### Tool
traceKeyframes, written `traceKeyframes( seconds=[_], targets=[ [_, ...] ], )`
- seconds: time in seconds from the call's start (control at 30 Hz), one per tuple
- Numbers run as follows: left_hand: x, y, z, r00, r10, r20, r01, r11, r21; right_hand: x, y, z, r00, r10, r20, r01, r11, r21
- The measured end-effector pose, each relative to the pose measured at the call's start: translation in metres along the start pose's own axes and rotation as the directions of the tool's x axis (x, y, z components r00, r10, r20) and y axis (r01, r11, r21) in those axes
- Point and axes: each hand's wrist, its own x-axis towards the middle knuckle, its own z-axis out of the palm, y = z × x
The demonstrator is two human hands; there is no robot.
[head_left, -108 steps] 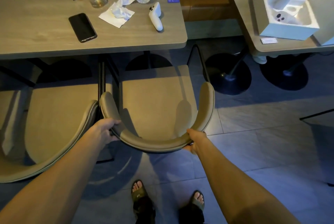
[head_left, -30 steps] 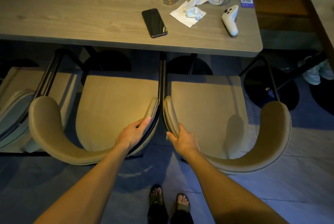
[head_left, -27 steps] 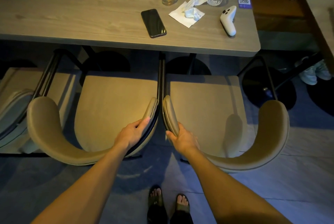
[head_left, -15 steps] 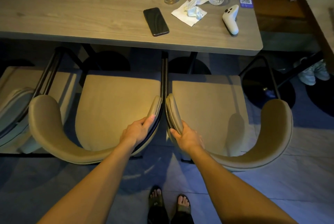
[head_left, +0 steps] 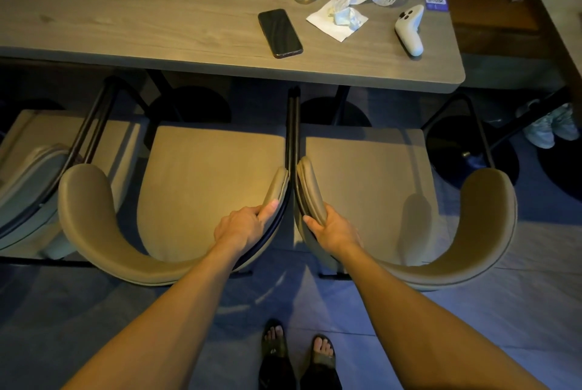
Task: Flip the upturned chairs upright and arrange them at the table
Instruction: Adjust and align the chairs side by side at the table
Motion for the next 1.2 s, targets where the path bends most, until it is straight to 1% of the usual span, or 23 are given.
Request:
traceKeyframes(
  seconds=[0.13, 0.27, 0.4, 0.57, 0.7, 0.73, 0.8, 0.87, 0.9, 0.93, 1.0, 1.07, 1.13, 1.2],
  targets=[
    [0.002, -0.001, 0.000, 1.000, 0.015, 0.025, -0.015, 1.000, -0.021, -0.003, 0.000, 0.000, 1.000, -0.002, -0.010, 0.002, 1.000, -0.008],
    [0.004, -0.001, 0.001, 0.999, 0.024, 0.022, -0.022, 0.997, -0.068, -0.002, 0.002, 0.000, 1.000, -0.007, -0.018, 0.006, 0.999, -0.042],
    [0.004, 0.000, 0.003, 1.000, 0.023, 0.007, -0.023, 0.997, -0.070, -0.002, 0.004, 0.000, 1.000, -0.003, -0.015, 0.003, 0.999, -0.054],
    [0.004, -0.001, 0.004, 1.000, 0.024, 0.014, -0.023, 0.996, -0.082, -0.005, 0.007, 0.001, 1.000, 0.000, 0.013, 0.001, 0.998, -0.064],
    [0.005, -0.003, 0.008, 1.000, 0.007, -0.008, -0.008, 0.995, -0.095, -0.004, 0.005, 0.000, 0.999, 0.019, 0.040, -0.017, 0.999, -0.047],
    [0.005, -0.003, 0.008, 1.000, 0.008, 0.004, -0.008, 0.994, -0.107, -0.004, 0.004, -0.001, 0.999, 0.026, 0.046, -0.025, 0.999, -0.030],
    [0.004, -0.004, 0.008, 0.998, 0.020, 0.051, -0.010, 0.982, -0.187, -0.007, 0.000, -0.004, 0.997, 0.036, 0.071, -0.036, 0.999, 0.002],
    [-0.003, -0.006, 0.004, 0.992, 0.060, 0.110, -0.029, 0.963, -0.268, -0.010, -0.005, -0.007, 0.992, 0.066, 0.106, -0.068, 0.997, 0.023],
    [-0.008, -0.010, 0.001, 0.987, 0.091, 0.134, -0.049, 0.958, -0.283, -0.013, -0.009, -0.009, 0.990, 0.091, 0.111, -0.096, 0.995, 0.036],
    [-0.013, -0.016, -0.004, 0.982, 0.109, 0.152, -0.060, 0.954, -0.295, -0.018, -0.014, -0.010, 0.990, 0.112, 0.087, -0.117, 0.991, 0.057],
    [-0.021, -0.034, -0.017, 0.980, 0.138, 0.144, -0.081, 0.936, -0.344, -0.033, -0.033, -0.010, 0.993, 0.108, -0.037, -0.105, 0.991, 0.083],
    [-0.029, -0.061, -0.033, 0.982, 0.129, 0.138, -0.070, 0.927, -0.368, -0.051, -0.057, -0.004, 0.987, 0.047, -0.156, -0.046, 0.999, 0.012],
    [-0.034, -0.094, -0.053, 0.990, 0.105, 0.095, -0.058, 0.911, -0.408, -0.067, -0.086, 0.010, 0.974, -0.030, -0.225, 0.011, 0.997, -0.082],
    [-0.035, -0.133, -0.075, 0.997, 0.074, -0.011, -0.071, 0.884, -0.462, -0.079, -0.121, 0.031, 0.966, -0.083, -0.245, 0.050, 0.989, -0.137]
  ],
)
